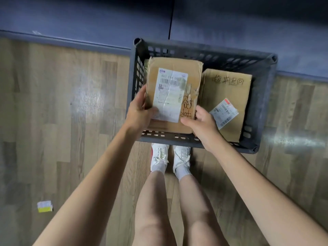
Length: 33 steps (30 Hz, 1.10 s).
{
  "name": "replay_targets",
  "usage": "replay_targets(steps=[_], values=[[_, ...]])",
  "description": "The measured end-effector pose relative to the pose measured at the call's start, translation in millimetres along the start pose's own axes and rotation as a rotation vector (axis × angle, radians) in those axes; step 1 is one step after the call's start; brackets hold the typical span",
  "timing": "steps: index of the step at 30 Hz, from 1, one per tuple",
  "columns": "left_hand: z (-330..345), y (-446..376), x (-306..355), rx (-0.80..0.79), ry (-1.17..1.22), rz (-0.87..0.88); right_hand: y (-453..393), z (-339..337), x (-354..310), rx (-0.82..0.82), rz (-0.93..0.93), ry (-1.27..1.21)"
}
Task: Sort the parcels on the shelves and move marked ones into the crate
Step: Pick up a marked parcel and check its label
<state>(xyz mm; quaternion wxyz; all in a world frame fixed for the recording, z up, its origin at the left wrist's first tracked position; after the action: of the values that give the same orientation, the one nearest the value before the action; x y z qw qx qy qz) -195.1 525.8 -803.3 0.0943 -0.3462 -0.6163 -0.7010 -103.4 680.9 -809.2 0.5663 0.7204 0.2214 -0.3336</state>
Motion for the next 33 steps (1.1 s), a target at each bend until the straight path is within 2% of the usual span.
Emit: replay_targets(steps=[4, 8, 14, 19, 22, 25, 29, 33], values=[[-11.0, -48.5, -27.4, 0.063, -0.018, -0.033, -33.8, 14.9, 33.3, -0.004, 0.027, -0.04], [-4.5, -73.0, -47.1, 0.055, -0.062, -0.043, -54.4, 13.2, 52.5, 0.043, 0.037, -0.059], [-8.1, -90.0, -58.6, 0.114, -0.019, -0.058, -68.5, 12.8, 61.4, 0.036, 0.034, -0.056], [-9.1, -81.4, -50.2, 0.118, -0.112, -0.048, -71.6, 11.8, 54.5, 0.056, 0.064, -0.008], [-14.7, -70.7, -29.5, 0.175, -0.249, -0.013, -66.7, 6.2, 33.8, 0.059, 0.03, 0.076], [-20.0, -48.5, 15.5, 0.23, -0.436, 0.111, -56.4, -9.6, -3.4, 0.119, -0.024, 0.182], [-11.2, -1.1, 89.8, 0.201, -0.593, 0.259, -31.9, -26.1, -78.9, 0.105, -0.184, 0.296], [1.9, 72.5, 171.0, 0.263, -0.725, 0.466, 17.1, -42.4, -168.9, 0.084, -0.338, 0.509]])
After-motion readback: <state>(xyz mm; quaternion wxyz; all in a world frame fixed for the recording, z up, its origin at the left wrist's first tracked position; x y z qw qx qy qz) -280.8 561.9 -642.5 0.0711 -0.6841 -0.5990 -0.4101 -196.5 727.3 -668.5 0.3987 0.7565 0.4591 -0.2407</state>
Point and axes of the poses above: each hand's wrist, its own y-axis away from the middle knuckle, its own z-axis out of the palm, x = y × z, the point moved 10 cm from there along -y, towards the middle knuckle, and after that the axes turned 9 degrees about -z, right-handed, at the moved point
